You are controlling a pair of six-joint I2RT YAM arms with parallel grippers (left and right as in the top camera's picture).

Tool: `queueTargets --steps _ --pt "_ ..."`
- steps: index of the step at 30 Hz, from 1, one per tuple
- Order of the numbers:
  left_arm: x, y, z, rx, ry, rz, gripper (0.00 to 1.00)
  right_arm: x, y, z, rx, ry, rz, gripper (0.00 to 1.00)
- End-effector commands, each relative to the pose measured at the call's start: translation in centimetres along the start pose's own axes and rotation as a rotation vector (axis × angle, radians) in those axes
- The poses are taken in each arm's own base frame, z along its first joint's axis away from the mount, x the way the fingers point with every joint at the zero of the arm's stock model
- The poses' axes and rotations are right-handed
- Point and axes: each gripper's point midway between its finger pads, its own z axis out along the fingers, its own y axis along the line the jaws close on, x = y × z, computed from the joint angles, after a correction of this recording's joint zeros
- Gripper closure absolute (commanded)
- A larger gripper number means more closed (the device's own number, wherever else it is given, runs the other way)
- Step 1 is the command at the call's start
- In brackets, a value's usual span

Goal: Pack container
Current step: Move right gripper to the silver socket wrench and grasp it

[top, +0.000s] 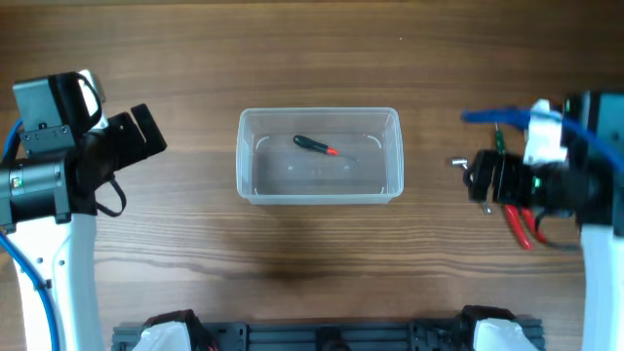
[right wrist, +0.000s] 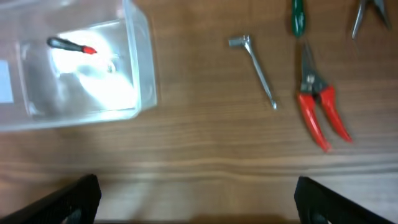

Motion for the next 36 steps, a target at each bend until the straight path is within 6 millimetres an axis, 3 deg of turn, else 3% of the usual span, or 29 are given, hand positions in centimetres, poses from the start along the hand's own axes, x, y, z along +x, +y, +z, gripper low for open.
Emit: queueTargets --steps 1,6,8,14,24,31,34,36 --pt "-0.1 -0.6 -0.2 0.043 0.001 -0.015 0.0 1.5 -0.8 4.4 -0.001 -0.01 -0.031 0.0" --pt "-0.1 -0.6 -0.2 0.043 0.001 -0.015 0.0 0.4 -2.1 12.2 0.01 0.006 -0.197 0.0" --pt "-0.1 -0.6 -0.2 0.043 0.001 -0.015 0.0 0.9 -3.5 16.0 0.048 0.111 -0.272 0.0" --pt "-0.1 -0.6 -0.2 0.043 0.002 -0.014 0.0 2.1 -5.7 22.8 0.038 0.28 -0.249 0.0" --pt "0.0 -0.6 -0.2 0.042 0.007 -0.015 0.0 1.1 -8.6 24.5 0.056 0.246 -0.222 0.0" --pt "0.2 -0.6 -0.2 0.04 0.012 -0.014 0.0 2.8 -8.6 26.1 0.026 0.324 -0.233 0.06" --pt "0.2 -0.6 -0.2 0.04 0.012 -0.014 0.0 3.2 -8.5 26.0 0.019 0.34 -0.257 0.22" --pt "0.2 -0.6 -0.2 0.041 0.013 -0.014 0.0 3.2 -8.5 26.0 0.019 0.34 -0.255 0.42"
